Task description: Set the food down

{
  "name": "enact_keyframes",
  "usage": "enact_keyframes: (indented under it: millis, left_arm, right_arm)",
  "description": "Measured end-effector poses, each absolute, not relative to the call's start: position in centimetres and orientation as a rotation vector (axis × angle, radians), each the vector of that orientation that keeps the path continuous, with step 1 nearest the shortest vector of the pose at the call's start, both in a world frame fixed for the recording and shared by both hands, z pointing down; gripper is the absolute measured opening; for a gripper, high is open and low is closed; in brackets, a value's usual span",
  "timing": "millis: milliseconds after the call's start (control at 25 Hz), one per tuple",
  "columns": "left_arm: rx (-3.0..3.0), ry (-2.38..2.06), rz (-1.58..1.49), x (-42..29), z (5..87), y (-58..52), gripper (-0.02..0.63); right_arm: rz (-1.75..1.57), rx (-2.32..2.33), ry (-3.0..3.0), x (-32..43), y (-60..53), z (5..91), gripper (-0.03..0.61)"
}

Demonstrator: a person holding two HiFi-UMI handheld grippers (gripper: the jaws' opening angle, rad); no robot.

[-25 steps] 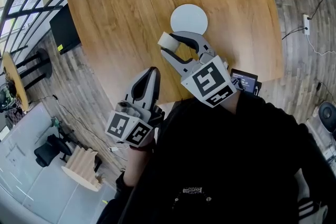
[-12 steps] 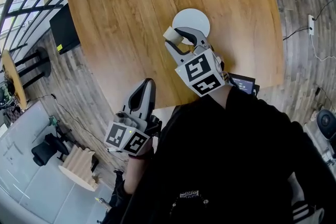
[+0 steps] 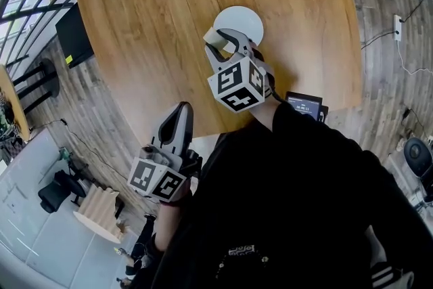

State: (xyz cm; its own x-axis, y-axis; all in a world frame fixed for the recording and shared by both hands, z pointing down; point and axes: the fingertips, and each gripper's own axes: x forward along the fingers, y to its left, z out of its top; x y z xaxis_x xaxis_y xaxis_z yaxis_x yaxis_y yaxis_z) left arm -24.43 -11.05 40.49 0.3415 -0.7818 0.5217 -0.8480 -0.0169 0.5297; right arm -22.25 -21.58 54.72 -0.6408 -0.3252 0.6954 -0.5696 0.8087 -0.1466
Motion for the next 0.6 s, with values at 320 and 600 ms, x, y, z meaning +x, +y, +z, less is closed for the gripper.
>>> enact_keyframes:
  millis: [320,600]
  left_arm:
    - [1.774,-1.47,0.094,-24.8,40.6,-10.7,0.005]
    - [1.751,-1.494,0.084,-25.7,40.8,-10.2,0.005]
  right_arm:
    - [0.481,0.673,-2.211,-20.3,-22.2,58.9,0.173]
    - [0.485,0.65,-2.107,-19.6,-22.8,63.0,0.173]
